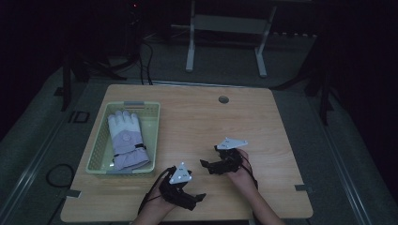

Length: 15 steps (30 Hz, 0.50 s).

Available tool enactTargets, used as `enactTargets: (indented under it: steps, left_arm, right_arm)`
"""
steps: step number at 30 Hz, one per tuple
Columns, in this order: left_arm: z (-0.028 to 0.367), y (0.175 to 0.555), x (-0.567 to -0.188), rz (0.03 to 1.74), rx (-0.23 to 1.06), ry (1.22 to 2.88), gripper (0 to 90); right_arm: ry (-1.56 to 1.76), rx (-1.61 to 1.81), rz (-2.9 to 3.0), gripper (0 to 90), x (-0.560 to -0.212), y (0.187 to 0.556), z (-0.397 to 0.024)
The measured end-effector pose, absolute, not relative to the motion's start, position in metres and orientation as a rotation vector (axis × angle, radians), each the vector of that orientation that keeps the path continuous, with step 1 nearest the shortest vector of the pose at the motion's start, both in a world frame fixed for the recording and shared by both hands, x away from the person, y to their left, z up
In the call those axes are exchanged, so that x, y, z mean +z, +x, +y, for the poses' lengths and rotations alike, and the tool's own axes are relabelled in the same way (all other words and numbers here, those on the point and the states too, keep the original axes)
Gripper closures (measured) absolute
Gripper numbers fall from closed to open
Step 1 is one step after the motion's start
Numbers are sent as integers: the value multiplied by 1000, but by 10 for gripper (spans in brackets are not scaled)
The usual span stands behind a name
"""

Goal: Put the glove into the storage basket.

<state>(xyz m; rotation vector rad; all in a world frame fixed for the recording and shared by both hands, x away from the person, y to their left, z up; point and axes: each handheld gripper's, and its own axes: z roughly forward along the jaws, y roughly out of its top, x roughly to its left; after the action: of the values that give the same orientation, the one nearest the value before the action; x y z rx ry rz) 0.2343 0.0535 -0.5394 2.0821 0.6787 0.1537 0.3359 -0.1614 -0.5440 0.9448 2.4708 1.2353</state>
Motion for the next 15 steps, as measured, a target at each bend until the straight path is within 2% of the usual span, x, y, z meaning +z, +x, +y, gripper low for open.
enactTargets:
  steps: [15]
  left_arm:
    - [55,236,-554,692,90,2059,82]
  right_arm:
    - [946,1224,2483,129,-558,328,-166]
